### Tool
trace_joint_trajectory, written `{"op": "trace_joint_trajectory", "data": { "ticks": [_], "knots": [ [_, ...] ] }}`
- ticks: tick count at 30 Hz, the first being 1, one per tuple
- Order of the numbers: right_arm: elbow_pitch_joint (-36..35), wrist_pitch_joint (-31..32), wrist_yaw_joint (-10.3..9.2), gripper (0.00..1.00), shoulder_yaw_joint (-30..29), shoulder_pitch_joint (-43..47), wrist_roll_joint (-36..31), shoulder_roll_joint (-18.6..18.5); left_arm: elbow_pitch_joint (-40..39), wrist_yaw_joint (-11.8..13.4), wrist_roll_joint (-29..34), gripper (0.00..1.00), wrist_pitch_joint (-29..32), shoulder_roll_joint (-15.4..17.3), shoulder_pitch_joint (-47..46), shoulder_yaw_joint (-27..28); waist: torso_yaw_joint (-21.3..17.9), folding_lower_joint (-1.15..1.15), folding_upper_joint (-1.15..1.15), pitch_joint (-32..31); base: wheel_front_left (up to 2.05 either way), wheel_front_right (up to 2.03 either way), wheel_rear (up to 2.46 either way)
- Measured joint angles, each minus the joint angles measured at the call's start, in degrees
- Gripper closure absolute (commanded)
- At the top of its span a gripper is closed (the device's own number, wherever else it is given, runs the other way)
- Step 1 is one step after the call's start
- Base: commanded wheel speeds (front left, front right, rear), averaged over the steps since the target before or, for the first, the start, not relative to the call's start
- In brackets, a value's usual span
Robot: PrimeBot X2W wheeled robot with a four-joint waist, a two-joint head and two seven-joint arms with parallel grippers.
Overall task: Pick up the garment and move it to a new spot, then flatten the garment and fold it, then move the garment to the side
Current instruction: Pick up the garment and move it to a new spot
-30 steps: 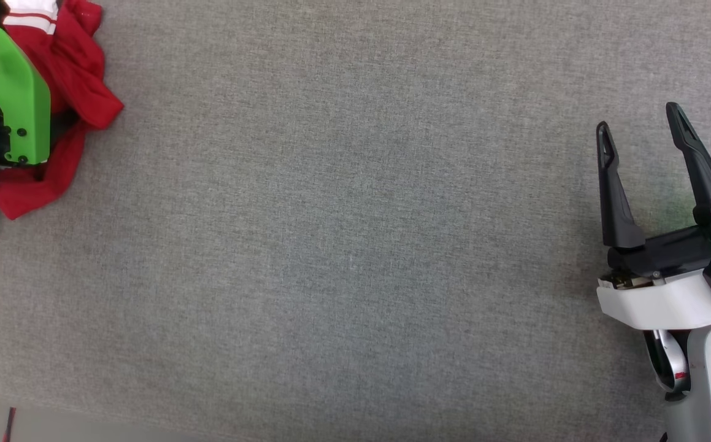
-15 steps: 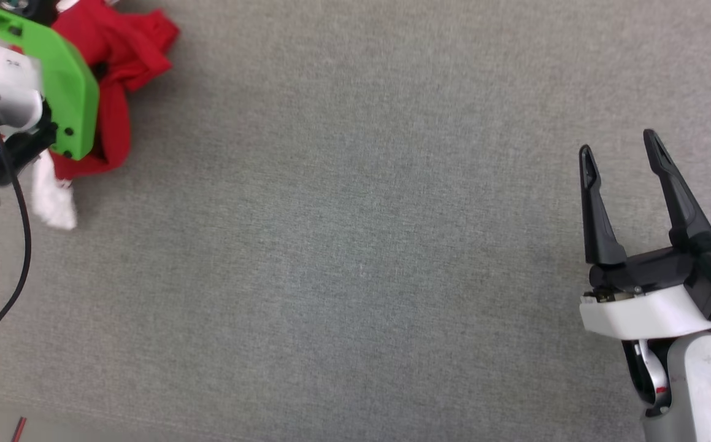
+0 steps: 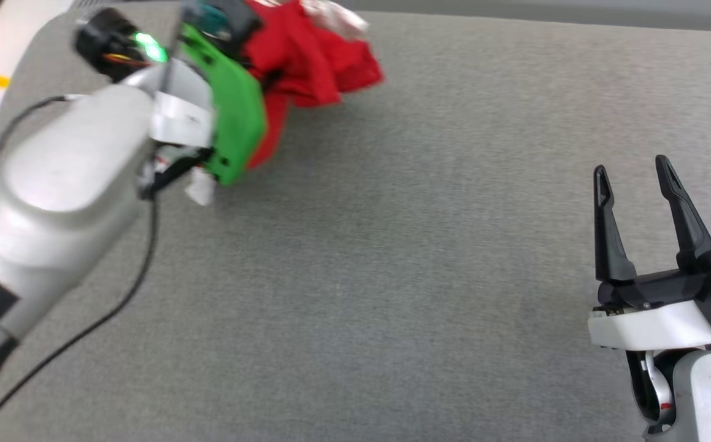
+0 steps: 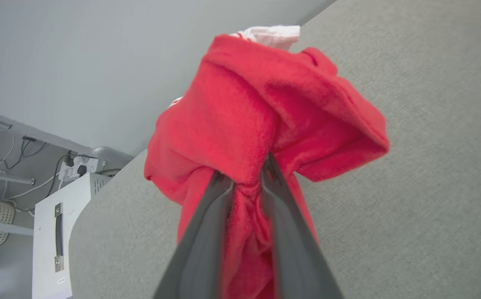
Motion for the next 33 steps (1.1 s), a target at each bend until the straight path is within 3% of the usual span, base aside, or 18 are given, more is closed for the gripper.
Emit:
{"op": "trace_joint_trajectory", "data": {
  "ticks": [12,17,27,31,32,33],
  "knots": [
    [0.12,0.00,0.00,0.00,-2.87,3.88,2.07,0.19,-1.25,0.00,3.55,1.00,-2.35,-16.10,5.47,-3.15,-8.70,0.00,0.00,-3.22,0.00,0.00,0.00],
    [0.10,0.00,0.00,0.00,-3.44,4.80,2.54,0.19,-2.35,0.00,8.12,1.00,0.57,-21.93,12.83,-3.27,-11.53,0.00,0.00,-4.01,0.00,0.00,0.00],
    [0.43,0.00,0.00,0.00,-3.18,4.92,2.82,0.20,-4.90,0.00,14.88,1.00,8.82,-23.97,28.97,-3.44,-13.09,0.00,0.00,-3.52,0.00,0.00,0.00],
    [1.08,0.00,0.00,0.00,-3.12,4.92,2.82,0.20,-4.80,0.00,15.05,1.00,7.87,-24.17,30.60,-3.43,-12.56,0.00,0.00,-3.98,0.00,0.00,0.00],
    [1.21,0.00,0.00,0.00,-3.09,4.95,2.81,0.20,-4.61,0.00,15.05,0.55,6.75,-24.20,30.56,-3.43,-12.41,0.00,0.00,-4.18,0.00,0.00,0.00],
    [1.33,0.00,0.00,0.00,-3.11,5.06,2.81,0.20,-4.39,0.00,15.07,0.00,4.74,-24.24,30.42,-3.45,-12.22,0.00,0.00,-4.46,0.00,0.00,0.00]
  ]
}}
